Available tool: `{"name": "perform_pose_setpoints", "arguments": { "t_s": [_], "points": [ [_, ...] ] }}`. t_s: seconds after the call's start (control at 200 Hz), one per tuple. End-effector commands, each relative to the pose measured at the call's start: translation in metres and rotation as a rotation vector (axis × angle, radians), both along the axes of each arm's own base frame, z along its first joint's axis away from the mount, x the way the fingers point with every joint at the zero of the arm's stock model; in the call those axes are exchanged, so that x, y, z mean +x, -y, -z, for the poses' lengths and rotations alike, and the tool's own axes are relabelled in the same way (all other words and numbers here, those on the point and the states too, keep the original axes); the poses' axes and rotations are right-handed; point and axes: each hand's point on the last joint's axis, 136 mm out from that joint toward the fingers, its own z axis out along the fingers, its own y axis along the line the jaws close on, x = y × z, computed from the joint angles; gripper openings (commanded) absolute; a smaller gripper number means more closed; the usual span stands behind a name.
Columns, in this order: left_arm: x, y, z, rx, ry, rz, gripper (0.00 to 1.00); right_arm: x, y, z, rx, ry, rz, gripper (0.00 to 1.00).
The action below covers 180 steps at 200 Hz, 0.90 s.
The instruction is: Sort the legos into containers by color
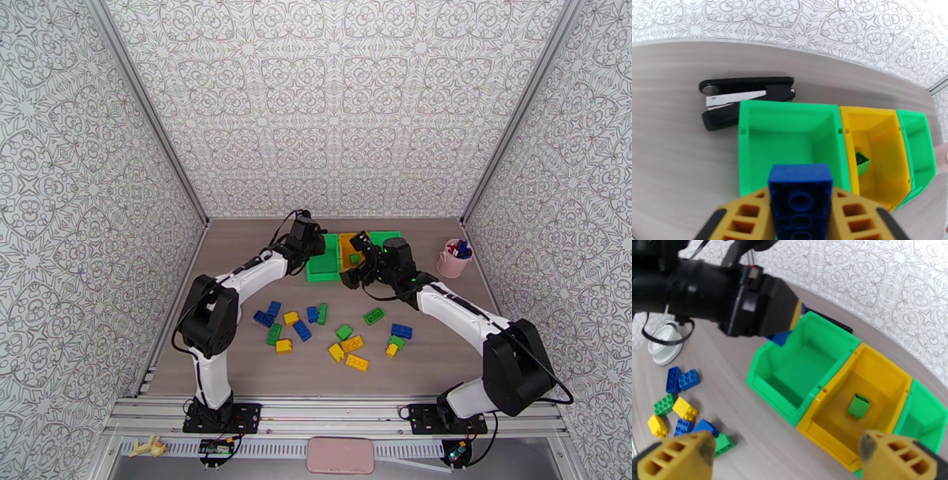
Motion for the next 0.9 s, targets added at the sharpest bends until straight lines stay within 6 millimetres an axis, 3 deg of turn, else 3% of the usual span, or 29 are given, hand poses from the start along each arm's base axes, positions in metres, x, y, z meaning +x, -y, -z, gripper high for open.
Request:
{"name": "perform_pose_setpoints", "arguments": {
  "t_s": [0.0,0.24,0.47,0.66,0.895],
  "points": [
    [0.01,0.01,0.004,0.003,-0.009,0.039,0.3,0.001,0.007,-0.009,0.009,0.025,0.047,1.0],
    [0.018,0.02,0.016,-0.007,-0.022,0.058,0.39,0.007,0.029,-0.011,-0.01,0.032,0.172,1.0],
    [0.012,0.017,-0.007,-0.021,0.04,0.073,0.59,0.015,0.059,-0.018,-0.004,0.048,0.335,1.0],
    [-0.01,0.012,-0.044,0.006,0.16,0.115,0.78,0.017,0.075,-0.018,0.004,0.04,0.433,1.0],
    [-0.057,0.01,-0.069,0.015,0.33,0.245,0.95,0.007,0.091,0.009,-0.03,-0.066,0.521,1.0]
  ]
}}
